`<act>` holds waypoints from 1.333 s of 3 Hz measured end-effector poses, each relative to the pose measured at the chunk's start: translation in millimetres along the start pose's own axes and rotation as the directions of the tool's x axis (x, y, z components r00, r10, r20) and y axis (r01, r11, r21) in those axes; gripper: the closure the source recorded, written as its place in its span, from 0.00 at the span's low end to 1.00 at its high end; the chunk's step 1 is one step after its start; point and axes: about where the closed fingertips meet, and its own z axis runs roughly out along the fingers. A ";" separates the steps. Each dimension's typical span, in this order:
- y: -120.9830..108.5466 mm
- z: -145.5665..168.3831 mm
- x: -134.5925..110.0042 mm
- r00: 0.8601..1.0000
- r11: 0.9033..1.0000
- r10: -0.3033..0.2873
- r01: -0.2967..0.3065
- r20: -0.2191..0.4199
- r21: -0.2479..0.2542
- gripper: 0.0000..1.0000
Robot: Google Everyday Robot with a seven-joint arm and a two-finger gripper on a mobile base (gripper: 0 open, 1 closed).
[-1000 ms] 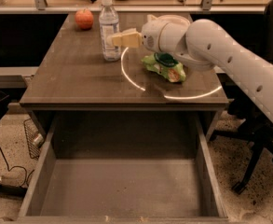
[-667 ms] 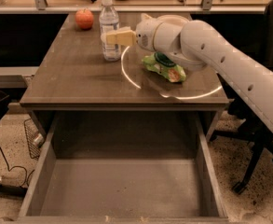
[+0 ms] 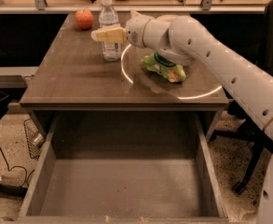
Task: Place blue plastic bottle into top drawer
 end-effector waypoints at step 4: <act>3.4 26.0 7.1 1.000 1.000 -0.001 0.001 0.023 -0.030 0.73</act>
Offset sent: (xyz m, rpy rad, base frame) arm 0.0234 0.0206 -0.0101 0.0299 -0.0343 0.0267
